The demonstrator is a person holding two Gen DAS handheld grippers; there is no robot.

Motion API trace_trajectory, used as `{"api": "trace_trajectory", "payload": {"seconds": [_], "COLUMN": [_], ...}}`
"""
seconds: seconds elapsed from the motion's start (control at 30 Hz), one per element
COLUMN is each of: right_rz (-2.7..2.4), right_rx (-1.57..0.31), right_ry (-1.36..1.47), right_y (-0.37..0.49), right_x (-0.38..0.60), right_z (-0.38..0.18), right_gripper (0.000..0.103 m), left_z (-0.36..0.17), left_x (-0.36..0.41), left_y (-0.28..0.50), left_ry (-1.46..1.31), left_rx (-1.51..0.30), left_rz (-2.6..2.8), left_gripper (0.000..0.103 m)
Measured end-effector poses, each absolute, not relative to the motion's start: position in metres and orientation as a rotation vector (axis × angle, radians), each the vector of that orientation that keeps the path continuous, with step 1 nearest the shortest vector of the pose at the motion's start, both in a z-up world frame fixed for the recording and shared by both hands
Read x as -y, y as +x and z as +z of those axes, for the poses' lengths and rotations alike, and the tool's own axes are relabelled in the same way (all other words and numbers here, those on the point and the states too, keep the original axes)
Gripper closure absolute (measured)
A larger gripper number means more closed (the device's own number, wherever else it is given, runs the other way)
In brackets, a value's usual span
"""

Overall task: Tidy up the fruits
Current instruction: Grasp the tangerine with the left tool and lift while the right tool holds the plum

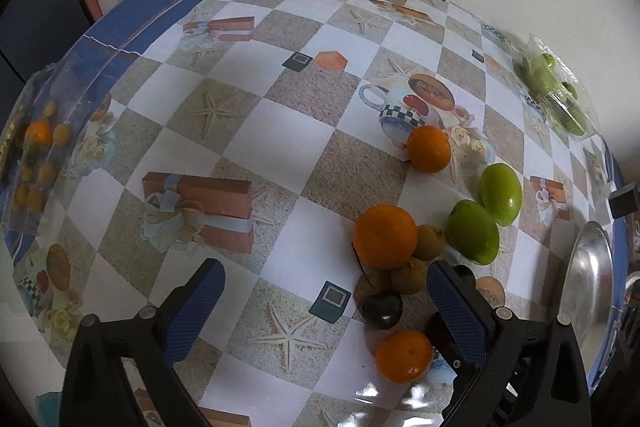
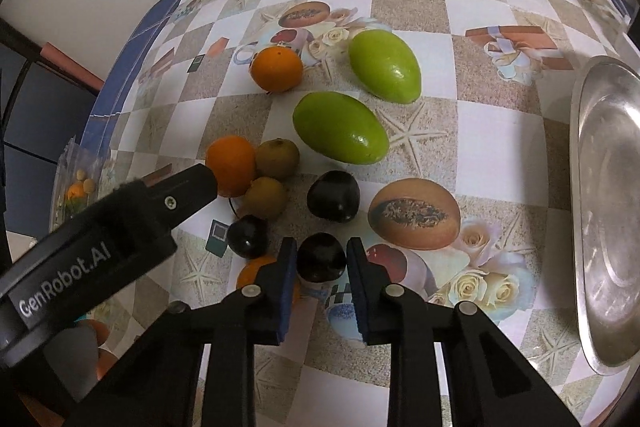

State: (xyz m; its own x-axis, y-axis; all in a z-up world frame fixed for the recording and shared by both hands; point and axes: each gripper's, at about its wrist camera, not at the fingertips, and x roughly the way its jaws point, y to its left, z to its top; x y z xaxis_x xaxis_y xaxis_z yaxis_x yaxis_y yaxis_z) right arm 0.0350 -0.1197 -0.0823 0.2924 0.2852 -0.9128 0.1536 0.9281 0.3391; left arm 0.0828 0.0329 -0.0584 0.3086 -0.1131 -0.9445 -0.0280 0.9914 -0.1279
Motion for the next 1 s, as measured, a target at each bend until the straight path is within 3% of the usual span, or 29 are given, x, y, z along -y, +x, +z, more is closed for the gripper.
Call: {"api": "trace_trajectory", "payload": {"seconds": [0.6,0.8,1.0], "right_rz": [0.073,-0.013,-0.051], "right_rx": [-1.245,-1.205,-1.17], "right_ry": [0.473,0.539,0.591], "right_y": [0.024,0.012,0.003], "right_x": [0.139,0.169,0.188], "right_z": [-0.069,-0.06,-0.053], "right_gripper": [0.078,0.078,0.078], "left_z": [-0.053,-0.058,-0.066], "left_x": [-0.028,-0.016,0.0], "left_y": [0.079,0.072,0.06], "left_ry": [-0.144,-0.119,-0.095], "left_rx": [-1.258,-1.297,-1.348], "left_rz": [-0.097,-0.139,-0.211], "left_gripper": [0.002,0.012,0.031]}}
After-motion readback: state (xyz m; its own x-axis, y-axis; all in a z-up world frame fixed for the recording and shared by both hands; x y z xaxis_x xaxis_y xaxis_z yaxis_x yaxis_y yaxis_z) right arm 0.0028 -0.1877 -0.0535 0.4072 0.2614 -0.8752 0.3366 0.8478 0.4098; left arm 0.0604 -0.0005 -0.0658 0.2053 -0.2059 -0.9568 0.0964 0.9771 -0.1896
